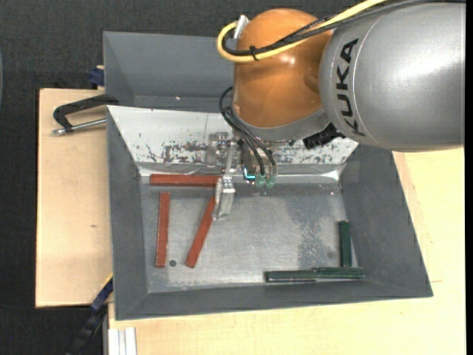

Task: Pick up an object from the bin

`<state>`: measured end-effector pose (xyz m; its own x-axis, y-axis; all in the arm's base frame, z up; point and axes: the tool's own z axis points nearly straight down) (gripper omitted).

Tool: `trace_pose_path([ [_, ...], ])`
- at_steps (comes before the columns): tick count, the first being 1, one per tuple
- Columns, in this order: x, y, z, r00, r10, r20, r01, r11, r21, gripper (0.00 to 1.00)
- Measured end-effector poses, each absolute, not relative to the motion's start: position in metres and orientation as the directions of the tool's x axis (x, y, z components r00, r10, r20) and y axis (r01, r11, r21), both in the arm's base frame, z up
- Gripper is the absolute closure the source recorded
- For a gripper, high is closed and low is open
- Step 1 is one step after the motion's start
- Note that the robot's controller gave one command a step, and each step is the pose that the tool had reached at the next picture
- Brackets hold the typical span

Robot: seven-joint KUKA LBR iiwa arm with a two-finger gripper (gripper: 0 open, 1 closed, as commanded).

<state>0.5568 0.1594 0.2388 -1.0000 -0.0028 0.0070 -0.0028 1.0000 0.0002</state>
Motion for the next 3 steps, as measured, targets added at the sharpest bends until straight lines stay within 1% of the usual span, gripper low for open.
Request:
trace_pose_path([
  [1,0.5586,0.1582,0.2435,-1.000,0.000,-0.002,0.000,1.000,0.002,1.00],
  [3,0.5588,0.1597,0.2410,-1.000,0.007,-0.005,0.007,1.000,0.002,1.00],
])
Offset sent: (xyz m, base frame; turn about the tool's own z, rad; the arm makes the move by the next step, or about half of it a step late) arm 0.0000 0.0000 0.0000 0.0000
